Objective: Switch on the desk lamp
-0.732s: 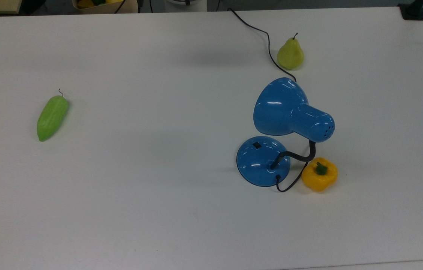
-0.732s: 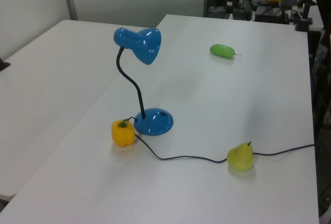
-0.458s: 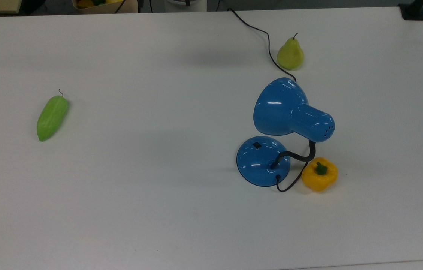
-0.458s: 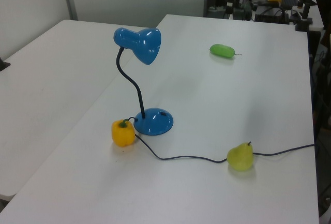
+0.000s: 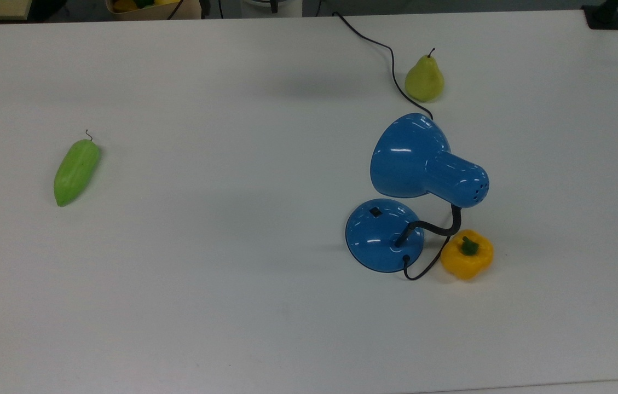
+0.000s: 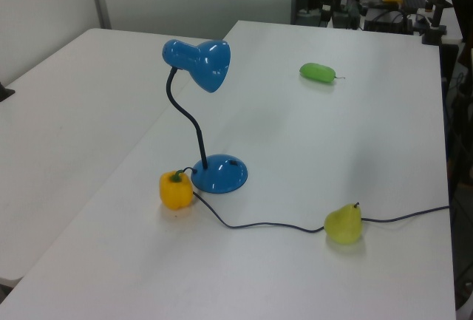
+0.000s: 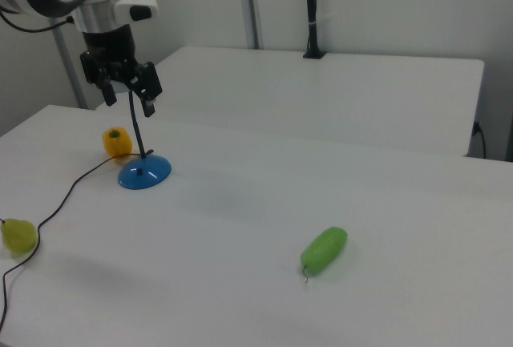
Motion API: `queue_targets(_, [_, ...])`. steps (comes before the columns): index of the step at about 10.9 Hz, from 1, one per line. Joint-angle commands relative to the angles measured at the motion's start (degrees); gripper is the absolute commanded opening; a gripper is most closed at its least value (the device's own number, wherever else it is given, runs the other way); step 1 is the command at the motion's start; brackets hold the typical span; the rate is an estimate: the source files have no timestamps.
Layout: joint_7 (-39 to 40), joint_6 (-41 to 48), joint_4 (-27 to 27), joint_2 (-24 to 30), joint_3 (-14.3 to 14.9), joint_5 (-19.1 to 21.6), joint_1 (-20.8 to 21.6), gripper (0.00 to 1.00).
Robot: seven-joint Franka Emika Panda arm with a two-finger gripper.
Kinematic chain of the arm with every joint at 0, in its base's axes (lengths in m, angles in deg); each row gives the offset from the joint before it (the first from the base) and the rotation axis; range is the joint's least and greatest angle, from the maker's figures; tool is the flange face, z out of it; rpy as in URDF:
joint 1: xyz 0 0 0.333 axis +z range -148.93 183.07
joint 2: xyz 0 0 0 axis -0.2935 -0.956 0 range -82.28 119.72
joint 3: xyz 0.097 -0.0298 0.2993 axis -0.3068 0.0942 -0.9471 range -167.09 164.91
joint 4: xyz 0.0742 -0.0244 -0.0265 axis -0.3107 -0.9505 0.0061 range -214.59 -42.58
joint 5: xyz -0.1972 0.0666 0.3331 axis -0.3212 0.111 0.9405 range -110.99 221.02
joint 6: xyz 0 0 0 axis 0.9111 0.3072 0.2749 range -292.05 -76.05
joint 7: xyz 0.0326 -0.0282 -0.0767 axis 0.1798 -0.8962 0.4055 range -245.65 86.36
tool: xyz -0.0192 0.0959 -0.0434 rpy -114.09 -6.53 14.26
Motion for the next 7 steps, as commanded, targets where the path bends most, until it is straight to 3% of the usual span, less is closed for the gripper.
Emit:
queue_targets(1, [1.32, -1.95, -1.63, 0.34, 0.77, 1.04, 1.42, 0.66])
queue_targets(2, [1.32, -1.95, -1.63, 0.43, 0.77, 1.13, 1.6, 0.55])
queue_targets(3, [0.79, -1.95, -1.63, 0.6, 0.77, 1.22, 1.6, 0.31])
queue_targets(5, [0.79, -1.87, -1.63, 0.6, 0.77, 1.22, 1.6, 0.06])
queue_targets(7, [1.31, -1.78, -1.81, 0.43, 0.77, 1.31, 1.6, 0.01])
